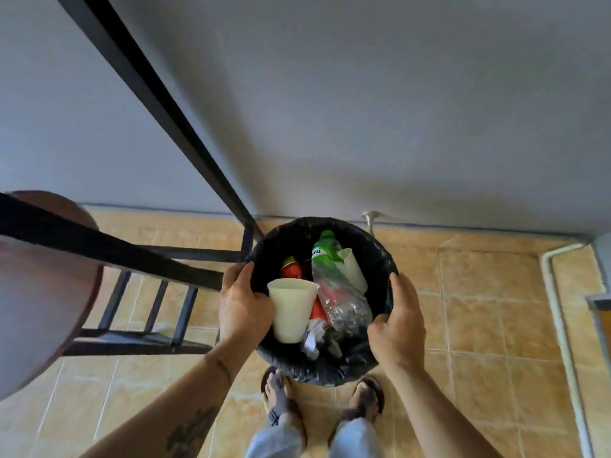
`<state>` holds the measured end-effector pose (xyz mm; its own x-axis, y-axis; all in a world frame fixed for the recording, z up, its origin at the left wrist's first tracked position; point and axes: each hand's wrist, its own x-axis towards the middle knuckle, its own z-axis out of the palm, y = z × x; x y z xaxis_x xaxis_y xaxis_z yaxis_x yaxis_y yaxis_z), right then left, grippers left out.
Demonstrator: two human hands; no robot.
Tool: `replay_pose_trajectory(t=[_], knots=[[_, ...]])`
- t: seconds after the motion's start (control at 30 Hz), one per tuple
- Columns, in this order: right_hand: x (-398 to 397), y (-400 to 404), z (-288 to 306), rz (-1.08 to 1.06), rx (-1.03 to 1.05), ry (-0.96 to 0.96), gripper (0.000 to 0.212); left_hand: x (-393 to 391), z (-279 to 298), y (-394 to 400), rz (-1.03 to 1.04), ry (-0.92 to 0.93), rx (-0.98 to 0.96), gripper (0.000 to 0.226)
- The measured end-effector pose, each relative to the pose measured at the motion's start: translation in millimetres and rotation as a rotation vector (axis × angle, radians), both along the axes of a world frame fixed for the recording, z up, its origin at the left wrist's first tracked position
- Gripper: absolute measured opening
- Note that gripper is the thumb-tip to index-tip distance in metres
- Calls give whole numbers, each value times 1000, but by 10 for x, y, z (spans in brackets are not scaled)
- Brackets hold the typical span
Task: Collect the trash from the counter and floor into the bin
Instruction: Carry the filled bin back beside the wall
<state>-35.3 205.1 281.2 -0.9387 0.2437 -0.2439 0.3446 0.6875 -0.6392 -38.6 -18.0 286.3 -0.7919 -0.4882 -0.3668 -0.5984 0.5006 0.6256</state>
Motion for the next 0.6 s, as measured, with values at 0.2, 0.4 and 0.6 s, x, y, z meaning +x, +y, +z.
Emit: replay_pose_trajectory(t=[0.2, 0.4, 0.6], knots=[[-365, -136, -1258, 130, 62, -61, 72, -314, -1304, -48, 69, -66, -1, 61], [-702, -159, -2313, 291, 99, -92, 77, -439, -2335, -92, 154, -68, 13, 66], [-934, -113, -2908, 427, 129, -111, 82, -500, -2815, -163, 81, -87, 6, 69]])
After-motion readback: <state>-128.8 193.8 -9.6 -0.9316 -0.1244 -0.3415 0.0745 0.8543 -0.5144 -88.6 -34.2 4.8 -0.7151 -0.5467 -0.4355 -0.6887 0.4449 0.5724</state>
